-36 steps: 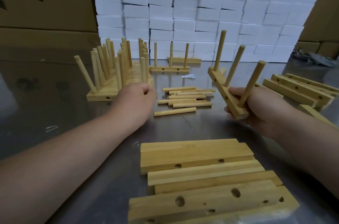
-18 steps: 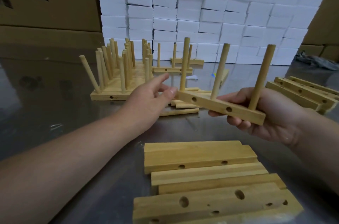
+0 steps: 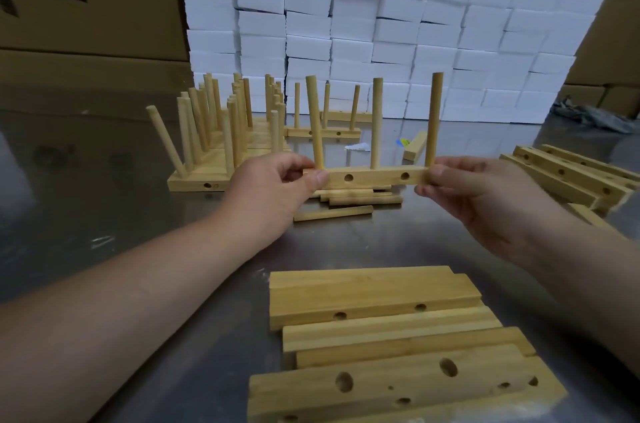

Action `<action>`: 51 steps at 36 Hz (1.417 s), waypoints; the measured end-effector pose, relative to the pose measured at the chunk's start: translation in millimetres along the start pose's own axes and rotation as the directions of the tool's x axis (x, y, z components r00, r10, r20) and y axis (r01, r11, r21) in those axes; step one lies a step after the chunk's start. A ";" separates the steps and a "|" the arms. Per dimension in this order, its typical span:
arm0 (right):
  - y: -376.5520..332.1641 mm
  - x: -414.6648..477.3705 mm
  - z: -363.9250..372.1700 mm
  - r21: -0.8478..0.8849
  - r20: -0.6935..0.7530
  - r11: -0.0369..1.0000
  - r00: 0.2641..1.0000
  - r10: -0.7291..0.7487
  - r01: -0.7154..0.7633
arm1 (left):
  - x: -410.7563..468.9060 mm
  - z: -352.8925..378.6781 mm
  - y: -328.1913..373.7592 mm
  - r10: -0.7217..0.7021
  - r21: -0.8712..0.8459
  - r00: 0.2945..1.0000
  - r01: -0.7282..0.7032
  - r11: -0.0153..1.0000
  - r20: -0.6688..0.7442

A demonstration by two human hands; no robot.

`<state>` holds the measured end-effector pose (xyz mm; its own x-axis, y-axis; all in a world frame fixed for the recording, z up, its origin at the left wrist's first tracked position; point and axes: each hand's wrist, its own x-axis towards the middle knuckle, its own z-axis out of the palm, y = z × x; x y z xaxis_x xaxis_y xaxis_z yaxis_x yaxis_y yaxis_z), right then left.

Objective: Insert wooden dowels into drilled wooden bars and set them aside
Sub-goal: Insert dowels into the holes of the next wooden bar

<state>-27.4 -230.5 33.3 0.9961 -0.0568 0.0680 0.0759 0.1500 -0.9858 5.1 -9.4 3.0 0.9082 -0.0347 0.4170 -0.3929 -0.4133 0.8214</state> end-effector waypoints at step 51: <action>17.8 223.7 25.8 -0.988 0.106 0.105 0.992 -0.063 0.112 | 8.8 2.6 -16.1 -0.136 0.146 0.989 0.143 0.979 -0.054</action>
<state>197.9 -215.1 34.9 0.9885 0.0388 0.1463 0.0746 -0.9659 -0.2480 19.7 -5.4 -7.5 0.9443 0.0710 0.3213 -0.2338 -0.5424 0.8069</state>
